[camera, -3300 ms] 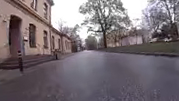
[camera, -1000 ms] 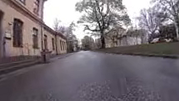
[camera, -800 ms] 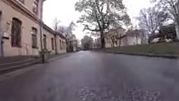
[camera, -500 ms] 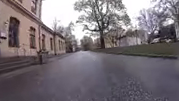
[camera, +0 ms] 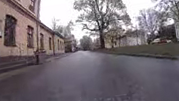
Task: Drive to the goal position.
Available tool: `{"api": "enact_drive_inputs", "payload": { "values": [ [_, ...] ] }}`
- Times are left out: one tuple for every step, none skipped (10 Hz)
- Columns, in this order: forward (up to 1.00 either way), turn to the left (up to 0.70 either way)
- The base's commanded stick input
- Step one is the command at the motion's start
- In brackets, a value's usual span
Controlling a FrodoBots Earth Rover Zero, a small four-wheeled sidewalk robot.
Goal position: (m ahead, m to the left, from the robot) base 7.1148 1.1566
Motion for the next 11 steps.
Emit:
{"api": "enact_drive_inputs", "payload": {
  "values": [
    [1.0, 0.0],
    [1.0, 0.0],
    [1.0, 0.0],
    [1.0, 0.0],
    [1.0, 0.0],
    [1.0, 0.0],
    [1.0, 0.0],
    [1.0, 0.0],
    [1.0, 0.0],
    [1.0, 0.0],
    [1.0, 0.0]
  ]
}}
